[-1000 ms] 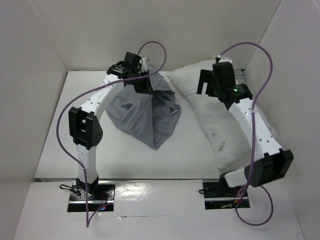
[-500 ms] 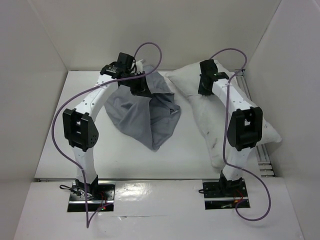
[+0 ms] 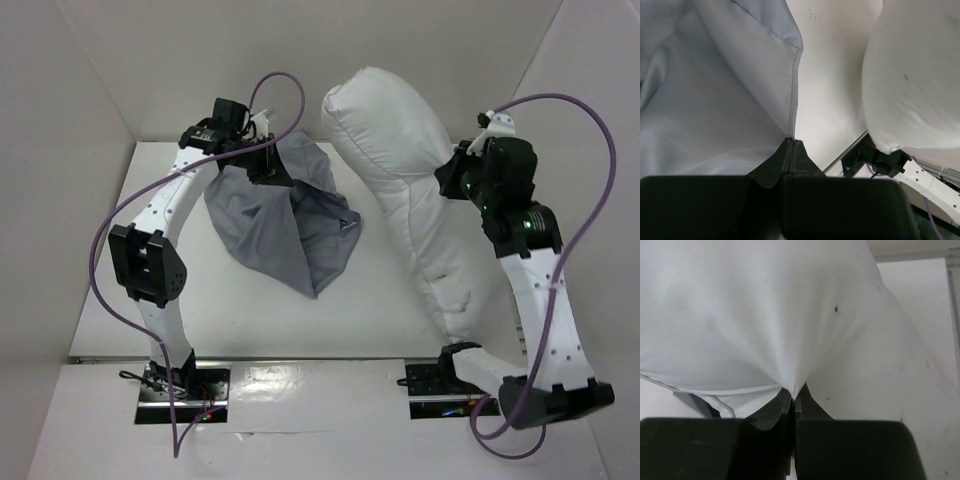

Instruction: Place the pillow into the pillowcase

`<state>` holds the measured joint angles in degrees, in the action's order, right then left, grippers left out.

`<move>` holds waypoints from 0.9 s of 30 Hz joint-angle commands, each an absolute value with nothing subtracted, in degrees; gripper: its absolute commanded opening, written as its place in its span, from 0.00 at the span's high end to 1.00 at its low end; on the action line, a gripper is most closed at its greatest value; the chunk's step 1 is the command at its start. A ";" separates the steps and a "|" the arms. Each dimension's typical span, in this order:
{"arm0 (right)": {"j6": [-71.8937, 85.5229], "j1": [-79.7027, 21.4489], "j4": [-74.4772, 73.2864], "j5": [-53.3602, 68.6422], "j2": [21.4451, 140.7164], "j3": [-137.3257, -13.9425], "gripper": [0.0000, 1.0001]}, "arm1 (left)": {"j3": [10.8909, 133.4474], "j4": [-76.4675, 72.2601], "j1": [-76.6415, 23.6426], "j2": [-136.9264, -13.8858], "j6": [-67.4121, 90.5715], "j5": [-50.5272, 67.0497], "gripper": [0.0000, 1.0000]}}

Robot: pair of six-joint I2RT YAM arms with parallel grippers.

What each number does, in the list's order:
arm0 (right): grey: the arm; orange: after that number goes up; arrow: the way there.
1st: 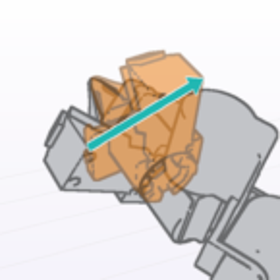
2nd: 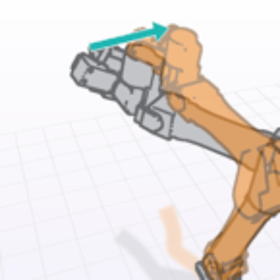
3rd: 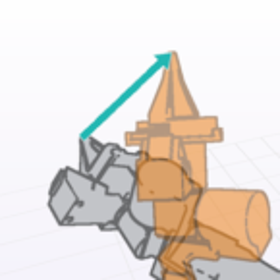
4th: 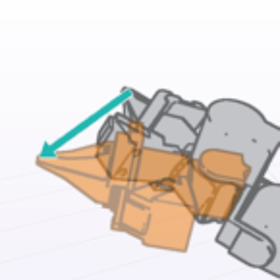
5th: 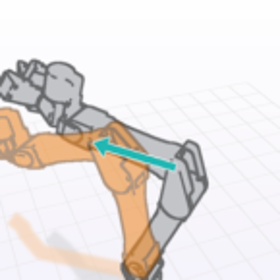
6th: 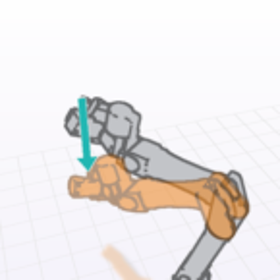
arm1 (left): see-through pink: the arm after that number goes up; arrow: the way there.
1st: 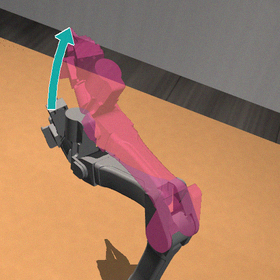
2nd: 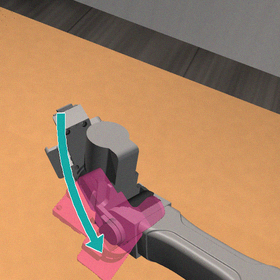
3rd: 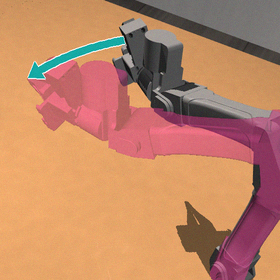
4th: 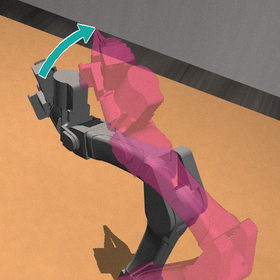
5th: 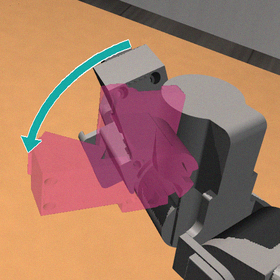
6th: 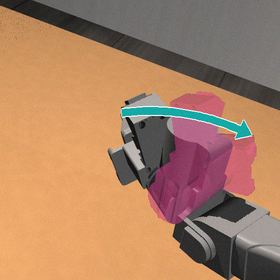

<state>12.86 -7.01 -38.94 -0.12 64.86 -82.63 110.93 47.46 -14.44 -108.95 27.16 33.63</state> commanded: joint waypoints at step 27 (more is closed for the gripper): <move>12.66 -9.48 -45.19 28.04 61.16 -75.40 0.02 | 107.15 42.89 -7.21 -107.94 29.27 41.75 1.00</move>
<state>11.18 -7.70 -53.23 23.46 58.59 -72.23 108.55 44.25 -7.14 -111.85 30.22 39.24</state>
